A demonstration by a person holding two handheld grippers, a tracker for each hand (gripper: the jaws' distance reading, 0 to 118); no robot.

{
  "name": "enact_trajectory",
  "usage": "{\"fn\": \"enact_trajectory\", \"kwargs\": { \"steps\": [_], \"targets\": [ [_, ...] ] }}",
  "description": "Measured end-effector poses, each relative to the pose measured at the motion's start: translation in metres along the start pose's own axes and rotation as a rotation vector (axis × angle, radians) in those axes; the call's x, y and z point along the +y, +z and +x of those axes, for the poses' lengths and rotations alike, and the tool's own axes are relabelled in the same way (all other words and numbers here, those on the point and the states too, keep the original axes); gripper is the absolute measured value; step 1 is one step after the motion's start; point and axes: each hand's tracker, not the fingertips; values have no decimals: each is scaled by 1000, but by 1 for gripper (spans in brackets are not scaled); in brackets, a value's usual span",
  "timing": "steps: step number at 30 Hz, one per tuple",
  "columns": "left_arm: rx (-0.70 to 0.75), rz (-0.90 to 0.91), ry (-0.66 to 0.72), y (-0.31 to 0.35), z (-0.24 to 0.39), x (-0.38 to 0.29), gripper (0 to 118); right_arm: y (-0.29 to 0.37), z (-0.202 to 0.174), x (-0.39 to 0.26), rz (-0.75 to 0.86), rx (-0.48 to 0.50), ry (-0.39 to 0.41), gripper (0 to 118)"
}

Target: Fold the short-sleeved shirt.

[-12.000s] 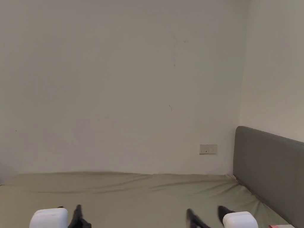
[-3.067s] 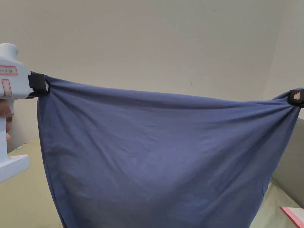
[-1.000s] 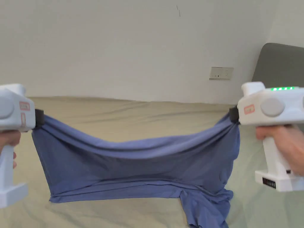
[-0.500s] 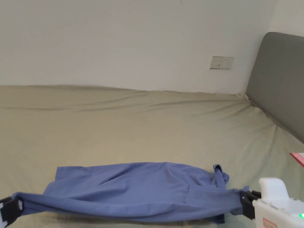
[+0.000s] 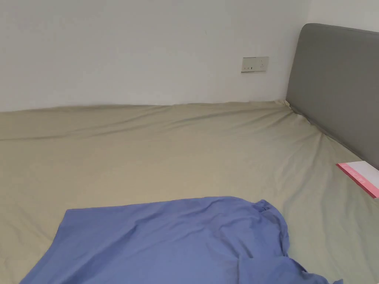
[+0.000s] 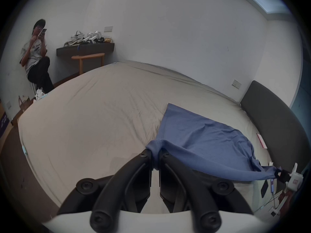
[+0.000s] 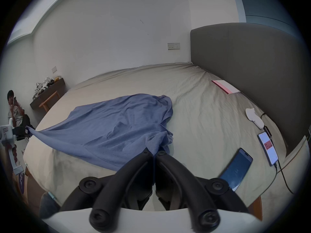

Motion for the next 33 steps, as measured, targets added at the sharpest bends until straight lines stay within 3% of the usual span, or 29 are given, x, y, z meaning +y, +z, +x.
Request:
{"fn": "enact_trajectory", "kwargs": {
  "steps": [7,11,20,23,28,33],
  "targets": [
    [17,9,0,43,-17,-14,7,69,-5,-17,2,56,-45,2],
    [42,-30,73,53,-29,-35,7,77,-29,-34,-23,38,70,2],
    [137,-16,122,102,-63,-54,7,102,-17,-56,-46,17,-21,2],
    [124,-71,141,86,-76,-60,7,85,-7,-66,-74,29,-52,2],
    [114,-154,93,55,-58,-82,7,31,-14,-114,-294,-10,173,4],
    [42,-172,104,42,-31,-89,7,14,-20,-142,-324,-38,252,5]
  ]
}}
